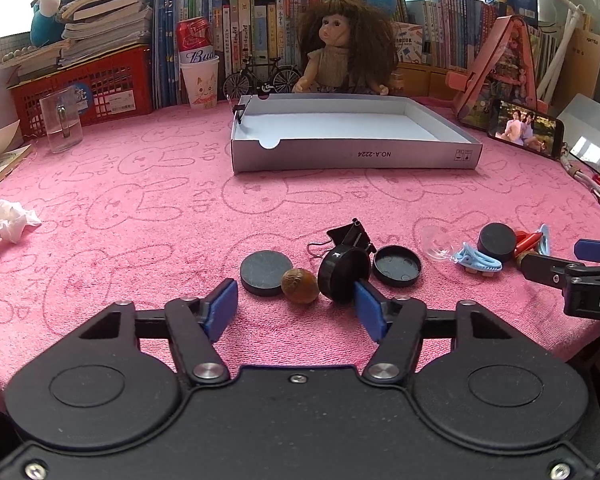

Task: Organize rigid objects
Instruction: 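Grasp the black round cap with the left tool while the right tool grasps the brown nut, then carry the black cap and brown nut over the white tray with both tools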

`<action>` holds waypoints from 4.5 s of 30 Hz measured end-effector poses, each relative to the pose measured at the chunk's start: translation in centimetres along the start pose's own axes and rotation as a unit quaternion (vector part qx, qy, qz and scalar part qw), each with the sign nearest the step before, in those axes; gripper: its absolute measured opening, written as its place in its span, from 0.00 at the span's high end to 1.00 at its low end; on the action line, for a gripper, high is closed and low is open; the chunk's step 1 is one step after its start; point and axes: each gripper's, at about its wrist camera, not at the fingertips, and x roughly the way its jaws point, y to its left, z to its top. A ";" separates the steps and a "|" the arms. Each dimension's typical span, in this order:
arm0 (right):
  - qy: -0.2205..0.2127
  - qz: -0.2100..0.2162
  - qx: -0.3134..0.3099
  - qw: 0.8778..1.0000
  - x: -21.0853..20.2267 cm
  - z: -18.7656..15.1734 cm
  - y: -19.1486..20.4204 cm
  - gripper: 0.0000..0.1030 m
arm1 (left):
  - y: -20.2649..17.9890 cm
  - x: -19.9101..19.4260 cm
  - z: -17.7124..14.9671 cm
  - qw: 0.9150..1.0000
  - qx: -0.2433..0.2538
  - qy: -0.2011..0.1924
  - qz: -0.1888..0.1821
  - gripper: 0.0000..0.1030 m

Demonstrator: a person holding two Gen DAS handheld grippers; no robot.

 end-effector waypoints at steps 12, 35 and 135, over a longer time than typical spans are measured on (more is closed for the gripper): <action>-0.024 0.066 -0.041 0.997 -1.5 0.2 1.9 0.33 | -2.1 -2.5 0.6 0.996 0.030 -0.052 -0.060 0.81; -0.001 0.067 -0.042 0.997 -0.5 -0.3 2.4 0.53 | -3.1 -0.5 -1.0 0.996 0.070 -0.018 -0.051 0.65; 0.048 0.059 0.044 0.996 19.6 16.3 0.1 0.74 | 0.8 20.9 18.3 0.996 -0.065 0.053 -0.032 0.71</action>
